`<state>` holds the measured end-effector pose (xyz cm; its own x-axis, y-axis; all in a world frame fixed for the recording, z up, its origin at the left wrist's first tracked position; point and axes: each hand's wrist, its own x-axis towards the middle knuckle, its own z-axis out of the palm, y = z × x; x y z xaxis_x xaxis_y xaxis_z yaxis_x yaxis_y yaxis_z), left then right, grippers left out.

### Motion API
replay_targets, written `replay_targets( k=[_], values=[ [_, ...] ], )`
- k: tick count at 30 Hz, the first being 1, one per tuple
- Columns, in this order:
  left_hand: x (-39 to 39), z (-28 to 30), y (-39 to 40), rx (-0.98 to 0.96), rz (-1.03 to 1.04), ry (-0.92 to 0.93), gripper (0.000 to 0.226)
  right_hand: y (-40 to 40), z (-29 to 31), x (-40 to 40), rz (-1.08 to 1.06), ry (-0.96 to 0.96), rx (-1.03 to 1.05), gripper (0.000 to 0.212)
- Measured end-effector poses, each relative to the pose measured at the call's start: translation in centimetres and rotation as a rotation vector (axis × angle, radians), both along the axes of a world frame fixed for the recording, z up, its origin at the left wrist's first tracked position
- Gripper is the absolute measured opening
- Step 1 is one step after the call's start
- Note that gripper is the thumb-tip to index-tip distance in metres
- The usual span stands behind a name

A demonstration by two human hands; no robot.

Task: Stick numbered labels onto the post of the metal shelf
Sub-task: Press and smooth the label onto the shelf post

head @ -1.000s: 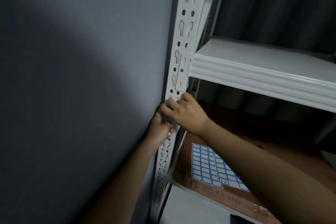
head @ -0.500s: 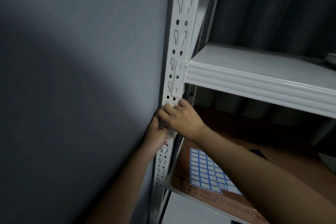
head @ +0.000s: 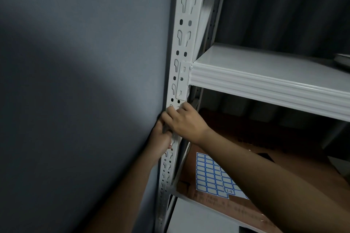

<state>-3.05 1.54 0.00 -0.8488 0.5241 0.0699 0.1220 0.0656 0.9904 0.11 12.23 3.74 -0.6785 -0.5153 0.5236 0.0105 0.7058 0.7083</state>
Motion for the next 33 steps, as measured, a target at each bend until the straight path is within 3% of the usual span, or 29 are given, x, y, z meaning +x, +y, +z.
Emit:
replay_targets(
  k=[3, 12, 18, 26, 33],
  values=[
    [-0.01, -0.21, -0.03, 0.004, -0.010, -0.001, 0.046, 0.14, -0.01, 0.03, 0.009, 0.000, 0.015, 0.018],
    [-0.09, -0.27, 0.19, 0.007, 0.019, 0.009, 0.044, 0.23, -0.04, 0.06, 0.029, 0.015, 0.021, 0.028],
    [-0.17, -0.38, 0.18, 0.006, 0.021, 0.030, 0.042, 0.57, -0.17, -0.20, 0.044, -0.003, 0.047, 0.012],
    [-0.19, -0.38, 0.13, 0.031, -0.004, 0.037, 0.047, 0.63, -0.20, -0.20, 0.035, 0.000, 0.029, 0.020],
    [-0.30, -0.53, 0.09, 0.020, -0.010, 0.046, 0.039, 0.88, -0.24, -0.06, 0.060, 0.000, 0.059, 0.015]
  ],
)
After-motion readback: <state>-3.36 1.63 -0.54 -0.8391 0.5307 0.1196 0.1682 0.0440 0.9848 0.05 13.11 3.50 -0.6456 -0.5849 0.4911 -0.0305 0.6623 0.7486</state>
